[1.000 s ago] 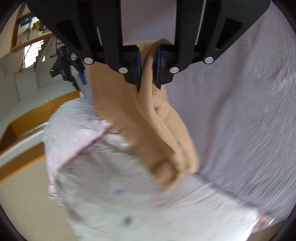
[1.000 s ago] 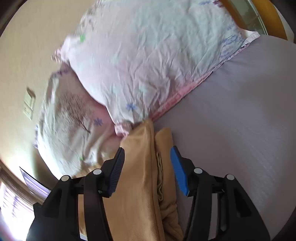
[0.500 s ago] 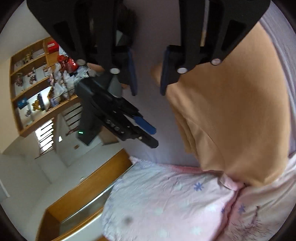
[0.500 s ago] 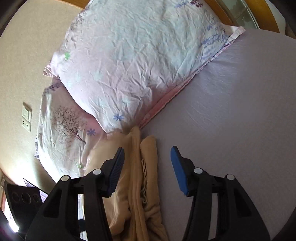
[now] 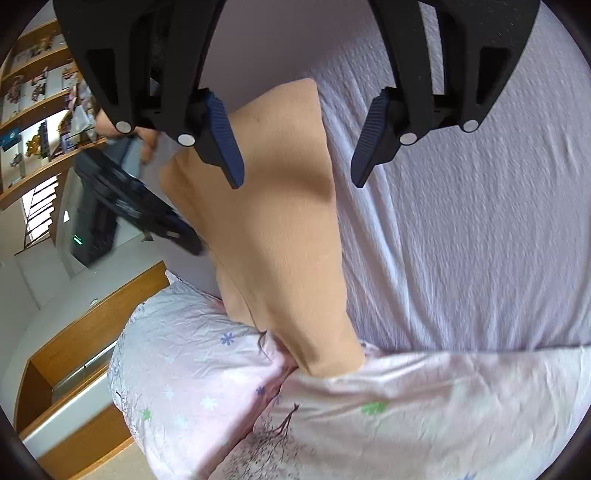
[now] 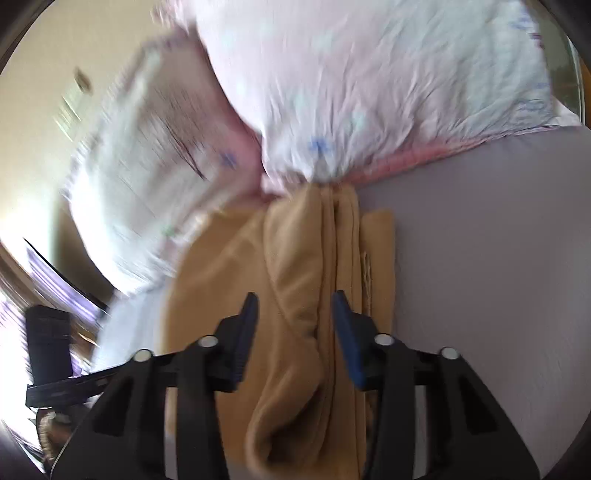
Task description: Fold small clothes
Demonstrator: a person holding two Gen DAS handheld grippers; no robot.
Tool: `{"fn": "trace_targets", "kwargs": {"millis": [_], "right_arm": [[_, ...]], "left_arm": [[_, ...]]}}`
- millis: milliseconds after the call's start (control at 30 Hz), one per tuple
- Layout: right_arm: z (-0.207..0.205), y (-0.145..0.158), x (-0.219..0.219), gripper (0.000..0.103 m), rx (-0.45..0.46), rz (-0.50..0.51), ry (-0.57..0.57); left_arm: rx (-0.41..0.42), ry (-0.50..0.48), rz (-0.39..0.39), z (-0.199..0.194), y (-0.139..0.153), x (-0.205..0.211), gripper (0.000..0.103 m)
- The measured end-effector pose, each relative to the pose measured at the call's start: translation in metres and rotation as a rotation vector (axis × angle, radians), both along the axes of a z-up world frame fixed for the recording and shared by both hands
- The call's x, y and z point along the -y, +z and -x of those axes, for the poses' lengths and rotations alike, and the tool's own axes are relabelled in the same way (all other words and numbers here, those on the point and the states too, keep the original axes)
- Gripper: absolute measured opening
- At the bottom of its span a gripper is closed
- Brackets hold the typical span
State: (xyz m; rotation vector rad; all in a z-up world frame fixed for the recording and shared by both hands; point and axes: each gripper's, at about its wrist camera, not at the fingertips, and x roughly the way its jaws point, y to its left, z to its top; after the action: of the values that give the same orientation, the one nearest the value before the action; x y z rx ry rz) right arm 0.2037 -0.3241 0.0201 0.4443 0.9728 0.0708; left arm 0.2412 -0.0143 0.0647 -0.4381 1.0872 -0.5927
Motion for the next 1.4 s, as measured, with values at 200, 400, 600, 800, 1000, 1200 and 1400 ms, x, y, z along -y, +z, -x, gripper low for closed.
{"fn": "trace_targets", "kwargs": {"millis": [200, 400, 600, 800, 1000, 1200, 1400], "right_arm": [[0.002, 0.012, -0.016, 0.011, 0.07, 0.113, 0.029], [0.026, 0.017, 0.008, 0.013, 0.036, 0.1, -0.063], [0.041, 0.012, 0.025, 0.08, -0.007, -0.01, -0.097], [0.052, -0.011, 0.026, 0.037, -0.062, -0.134, -0.037], [0.066, -0.007, 0.007, 0.031, -0.015, -0.224, 0.026], [0.086, 0.001, -0.043, 0.05, -0.053, -0.106, 0.182], [0.047, 0.033, -0.026, 0.048, 0.057, -0.065, 0.041]], "left_arm": [[-0.017, -0.023, -0.001, -0.002, -0.003, 0.025, 0.062], [-0.018, -0.064, -0.006, -0.005, -0.005, 0.048, 0.066], [-0.066, -0.059, -0.018, -0.013, -0.021, 0.058, 0.065], [-0.081, -0.042, 0.028, -0.016, -0.029, 0.061, 0.032], [0.026, -0.016, 0.077, 0.013, -0.002, 0.023, 0.019], [0.066, -0.02, -0.031, 0.086, 0.0, -0.029, 0.02], [0.275, 0.014, -0.106, 0.12, 0.034, -0.036, 0.041]]}}
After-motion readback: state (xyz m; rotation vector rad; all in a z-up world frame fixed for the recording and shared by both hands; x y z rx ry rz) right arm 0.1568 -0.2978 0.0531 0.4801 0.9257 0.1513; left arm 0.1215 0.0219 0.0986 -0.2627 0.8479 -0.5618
